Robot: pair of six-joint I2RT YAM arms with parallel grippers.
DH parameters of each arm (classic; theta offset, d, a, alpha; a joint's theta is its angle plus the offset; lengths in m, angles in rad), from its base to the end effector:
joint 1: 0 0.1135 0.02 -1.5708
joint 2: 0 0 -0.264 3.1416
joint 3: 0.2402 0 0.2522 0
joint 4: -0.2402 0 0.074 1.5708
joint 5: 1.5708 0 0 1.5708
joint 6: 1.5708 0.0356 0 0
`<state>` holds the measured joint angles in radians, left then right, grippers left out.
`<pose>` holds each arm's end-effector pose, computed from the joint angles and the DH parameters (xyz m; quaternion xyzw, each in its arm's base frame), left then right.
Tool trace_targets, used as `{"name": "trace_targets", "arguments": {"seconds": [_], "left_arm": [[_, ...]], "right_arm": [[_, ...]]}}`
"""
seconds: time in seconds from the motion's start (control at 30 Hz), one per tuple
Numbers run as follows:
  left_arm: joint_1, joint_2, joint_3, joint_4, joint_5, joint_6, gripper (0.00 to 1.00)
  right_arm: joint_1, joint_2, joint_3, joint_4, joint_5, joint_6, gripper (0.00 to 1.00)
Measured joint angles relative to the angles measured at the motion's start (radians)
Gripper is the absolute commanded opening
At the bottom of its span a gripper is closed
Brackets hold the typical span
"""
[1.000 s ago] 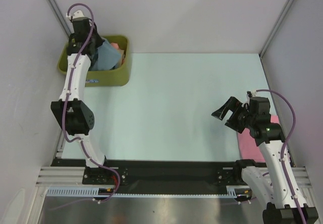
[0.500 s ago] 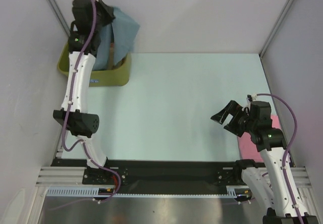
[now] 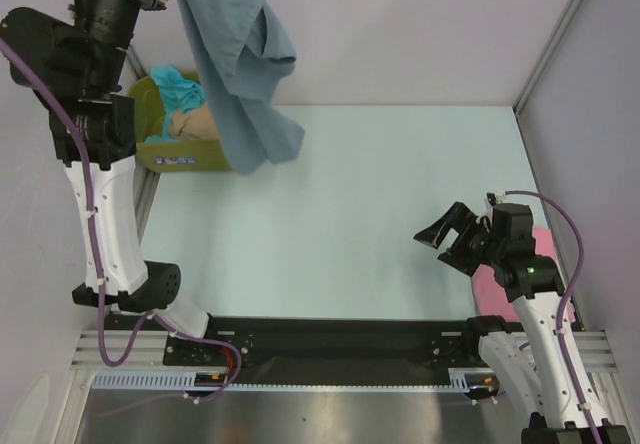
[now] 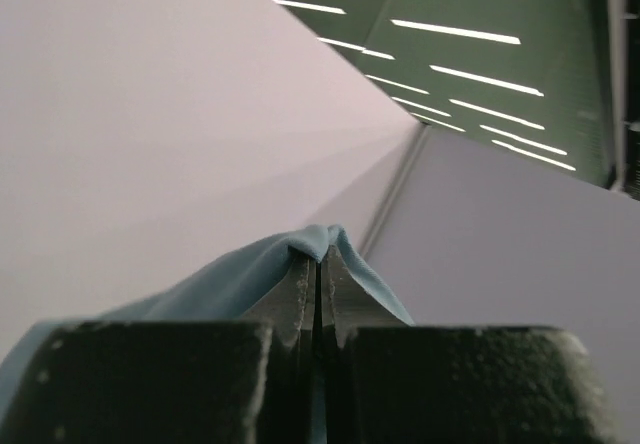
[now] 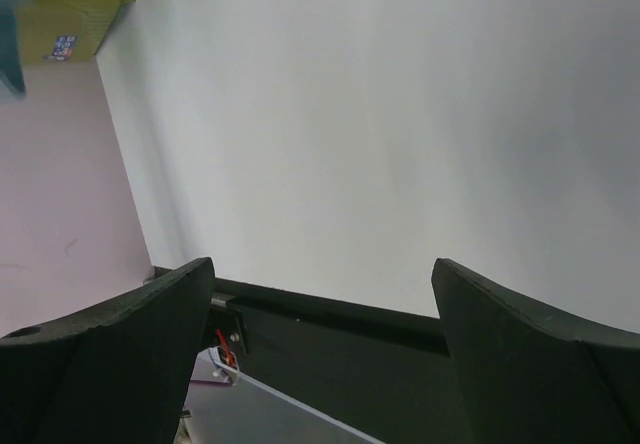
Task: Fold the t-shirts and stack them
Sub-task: Move the tshirt to the center of the board
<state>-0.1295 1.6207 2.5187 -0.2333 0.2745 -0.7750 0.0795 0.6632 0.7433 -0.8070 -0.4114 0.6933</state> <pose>0.2210 -0.0385 0.6729 -0.0209 0.4502 -0.4431 0.7749 0.1295 0.0246 0.2846 0.1901 0.8766 0.3237 0.3011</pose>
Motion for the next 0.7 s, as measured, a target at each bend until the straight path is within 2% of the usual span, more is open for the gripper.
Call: {"name": "trace_targets", "arguments": {"seconds": [0.17, 0.33, 0.43, 0.47, 0.5, 0.53, 0.57, 0.7], "left_arm": [[-0.034, -0.04, -0.041, 0.032, 0.108, -0.062, 0.0], [-0.117, -0.158, -0.37, 0.003, 0.177, -0.035, 0.0], [-0.191, -0.172, -0.569, -0.057, 0.18, 0.019, 0.01], [-0.211, -0.162, -0.615, -0.079, 0.178, 0.038, 0.1], [-0.236, -0.139, -0.666, -0.108, 0.174, 0.065, 0.53], [-0.258, -0.105, -0.71, -0.137, 0.165, 0.096, 0.8], [-0.278, -0.061, -0.737, -0.176, 0.145, 0.12, 0.95], [-0.333, 0.105, -0.793, -0.36, 0.008, 0.223, 1.0]], "right_arm": [[0.001, -0.008, -0.028, 0.013, -0.009, 0.023, 0.97], [0.002, -0.001, -0.032, 0.021, -0.016, 0.032, 0.98], [0.009, 0.018, -0.032, 0.021, -0.016, 0.029, 0.98], [0.012, 0.027, -0.032, 0.021, -0.016, 0.028, 0.98], [0.018, 0.042, -0.031, 0.02, -0.016, 0.027, 0.98], [0.026, 0.058, -0.028, 0.02, -0.016, 0.024, 0.98], [0.037, 0.073, -0.024, 0.02, -0.014, 0.021, 0.98], [0.101, 0.143, 0.0, 0.031, 0.003, 0.013, 0.96]]}}
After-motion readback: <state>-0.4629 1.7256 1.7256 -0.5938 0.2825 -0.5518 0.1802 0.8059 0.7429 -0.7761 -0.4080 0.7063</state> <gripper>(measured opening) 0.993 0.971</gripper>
